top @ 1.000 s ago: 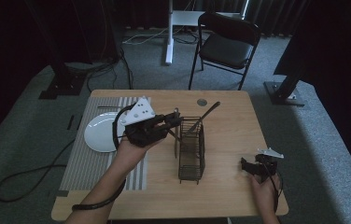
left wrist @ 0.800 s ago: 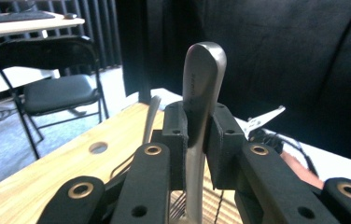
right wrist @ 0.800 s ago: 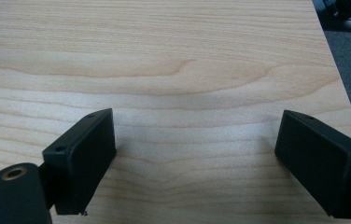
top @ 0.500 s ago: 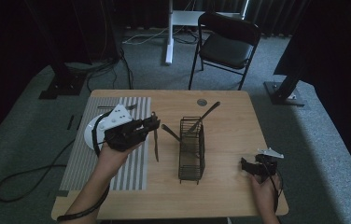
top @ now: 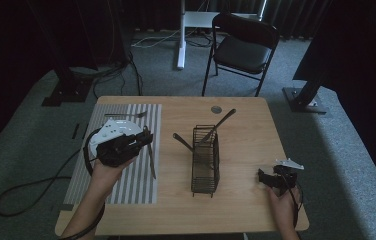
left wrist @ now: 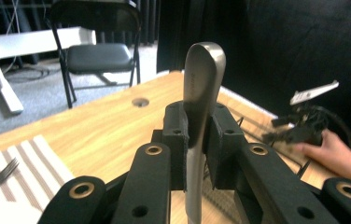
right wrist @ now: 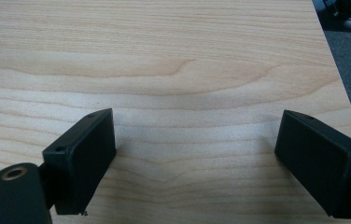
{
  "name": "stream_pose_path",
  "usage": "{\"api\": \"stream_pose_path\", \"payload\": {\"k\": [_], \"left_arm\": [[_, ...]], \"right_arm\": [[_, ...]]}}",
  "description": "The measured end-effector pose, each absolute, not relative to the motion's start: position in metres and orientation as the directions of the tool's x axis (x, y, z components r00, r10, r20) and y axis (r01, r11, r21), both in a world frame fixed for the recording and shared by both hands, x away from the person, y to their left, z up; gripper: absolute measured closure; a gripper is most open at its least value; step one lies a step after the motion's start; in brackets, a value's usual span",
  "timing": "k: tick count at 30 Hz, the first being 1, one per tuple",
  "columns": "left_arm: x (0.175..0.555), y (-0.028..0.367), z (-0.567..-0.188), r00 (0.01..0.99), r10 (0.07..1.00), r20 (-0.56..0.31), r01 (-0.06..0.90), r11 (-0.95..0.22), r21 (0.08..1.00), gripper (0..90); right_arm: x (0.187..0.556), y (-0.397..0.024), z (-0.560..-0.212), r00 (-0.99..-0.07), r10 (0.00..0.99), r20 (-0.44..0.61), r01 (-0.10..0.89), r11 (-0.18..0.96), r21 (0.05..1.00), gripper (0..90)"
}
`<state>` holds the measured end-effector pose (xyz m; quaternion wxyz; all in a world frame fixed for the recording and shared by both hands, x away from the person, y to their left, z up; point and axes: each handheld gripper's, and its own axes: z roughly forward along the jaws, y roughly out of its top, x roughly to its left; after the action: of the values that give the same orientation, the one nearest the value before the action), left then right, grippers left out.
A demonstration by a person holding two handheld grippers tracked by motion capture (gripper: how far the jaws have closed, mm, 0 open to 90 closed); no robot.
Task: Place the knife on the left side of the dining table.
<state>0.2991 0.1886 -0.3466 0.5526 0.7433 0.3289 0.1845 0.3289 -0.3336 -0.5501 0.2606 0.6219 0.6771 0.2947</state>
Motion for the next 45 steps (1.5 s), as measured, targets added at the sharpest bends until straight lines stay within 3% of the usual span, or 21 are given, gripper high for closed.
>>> {"api": "stream_pose_path", "payload": {"k": [10,30,37,45], "left_arm": [[0.304,0.211,-0.378,0.661,0.738,-0.132,0.349,-0.146,0.926,80.1],[0.32,0.206,-0.409,0.651,0.741,-0.164,0.391,-0.143,0.909,80.3],[0.315,0.208,-0.413,0.64,0.75,-0.17,0.384,-0.12,0.915,80.3],[0.293,0.22,-0.412,0.546,0.823,-0.153,0.394,-0.092,0.915,81.0]], "right_arm": [[0.329,-0.334,-0.55,-0.092,0.996,0.012,0.688,0.054,0.723,11.8],[0.329,-0.334,-0.55,-0.092,0.996,0.012,0.688,0.055,0.723,11.8],[0.329,-0.334,-0.55,-0.092,0.996,0.013,0.688,0.054,0.723,11.7],[0.329,-0.334,-0.55,-0.091,0.996,0.013,0.689,0.054,0.723,11.7]]}}
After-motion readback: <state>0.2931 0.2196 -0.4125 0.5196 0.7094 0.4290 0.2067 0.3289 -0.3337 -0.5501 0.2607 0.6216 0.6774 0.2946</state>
